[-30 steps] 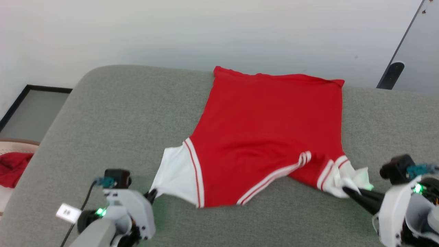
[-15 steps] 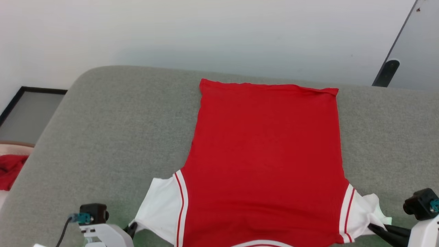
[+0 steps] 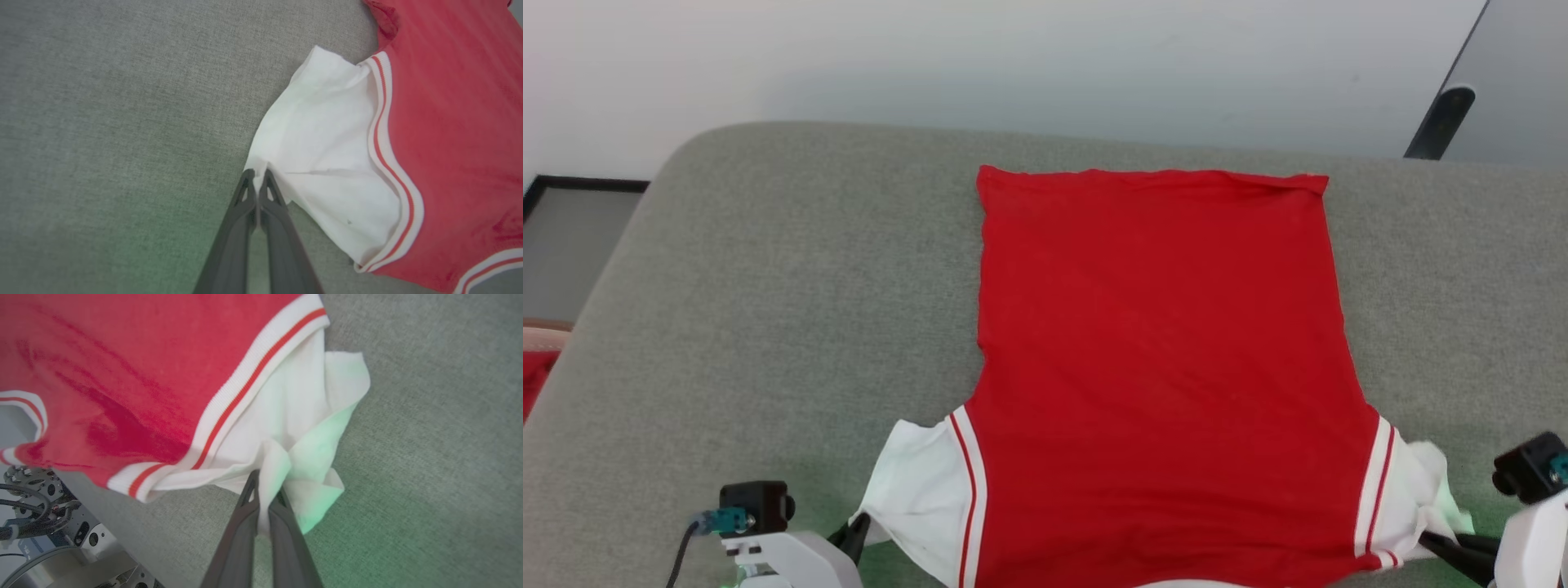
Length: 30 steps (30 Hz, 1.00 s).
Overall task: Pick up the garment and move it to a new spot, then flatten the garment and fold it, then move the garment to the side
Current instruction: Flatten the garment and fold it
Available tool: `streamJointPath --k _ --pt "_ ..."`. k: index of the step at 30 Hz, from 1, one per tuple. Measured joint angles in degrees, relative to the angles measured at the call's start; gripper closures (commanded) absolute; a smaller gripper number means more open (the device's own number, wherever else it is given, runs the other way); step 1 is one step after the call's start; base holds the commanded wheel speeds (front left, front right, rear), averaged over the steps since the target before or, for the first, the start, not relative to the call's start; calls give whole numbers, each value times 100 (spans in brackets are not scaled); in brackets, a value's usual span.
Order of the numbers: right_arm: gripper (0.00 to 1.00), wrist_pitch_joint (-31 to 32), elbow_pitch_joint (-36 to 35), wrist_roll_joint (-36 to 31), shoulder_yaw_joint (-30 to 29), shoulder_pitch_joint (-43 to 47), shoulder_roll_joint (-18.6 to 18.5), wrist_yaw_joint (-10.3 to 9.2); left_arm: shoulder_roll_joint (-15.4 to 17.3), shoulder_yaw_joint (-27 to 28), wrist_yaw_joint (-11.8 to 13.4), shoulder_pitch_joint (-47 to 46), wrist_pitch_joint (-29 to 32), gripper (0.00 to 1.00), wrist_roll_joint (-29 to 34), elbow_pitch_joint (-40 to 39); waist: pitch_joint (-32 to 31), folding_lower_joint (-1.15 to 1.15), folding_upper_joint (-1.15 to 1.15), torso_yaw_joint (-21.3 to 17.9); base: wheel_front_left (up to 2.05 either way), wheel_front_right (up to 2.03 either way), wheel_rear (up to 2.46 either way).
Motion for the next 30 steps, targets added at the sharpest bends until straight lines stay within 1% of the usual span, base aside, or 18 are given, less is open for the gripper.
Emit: streamJointPath --k 4,7,11,12,14,16,18,19,21,23,26,28,30 --pt "0 343 27 101 -241 -64 43 0 -26 -10 19 -38 -56 100 40 -59 107 0 0 -46 0 0 0" --pt "0 410 -145 157 -511 -64 20 0 -54 2 19 -52 -142 100 64 -67 177 0 0 -82 0 0 0" --pt "0 459 -509 182 -862 16 -183 0 -109 25 -16 -103 -309 100 102 -54 277 0 0 -108 0 0 0" --pt "0 413 -661 141 -954 42 -248 0 -123 31 -25 -119 -348 100 119 -46 303 0 0 -108 0 0 0" --pt "0 232 -855 146 -1313 58 -291 0 -140 25 -54 -184 -442 100 176 -29 362 0 0 -105 0 0 0" --pt "0 19 -1068 -133 -1641 42 -374 0 -166 29 -92 -273 -546 100 240 -14 425 0 0 -91 0 0 0" --pt "0 -298 -1114 -326 -2105 -8 -314 0 -207 11 -130 -363 -630 100 292 -2 492 0 0 -60 0 0 0" --pt "0 -450 -1094 -556 -2351 -68 -244 0 -227 14 -135 -405 -682 100 316 8 527 0 0 -43 0 0 0" --pt "0 -638 -971 -862 -2854 -208 15 0 -266 3 -179 -481 -745 100 355 26 606 0 0 -5 0 0 0" --pt "0 -622 -856 -1321 -3209 -343 287 0 -318 -27 -218 -566 -802 100 401 55 688 0 0 39 0 0 0" --pt "0 -385 -595 -1763 -3648 -653 831 0 -408 -86 -280 -729 -864 100 468 110 823 0 0 122 0 0 0" --pt "0 -89 -364 -1975 -3902 -955 1172 0 -486 -138 -331 -866 -878 100 515 156 920 0 0 191 0 0 0" --pt "0 296 -87 -2260 -4013 -1295 1424 0 -599 -199 -390 -1014 -903 100 554 218 1020 0 0 274 0 0 0"
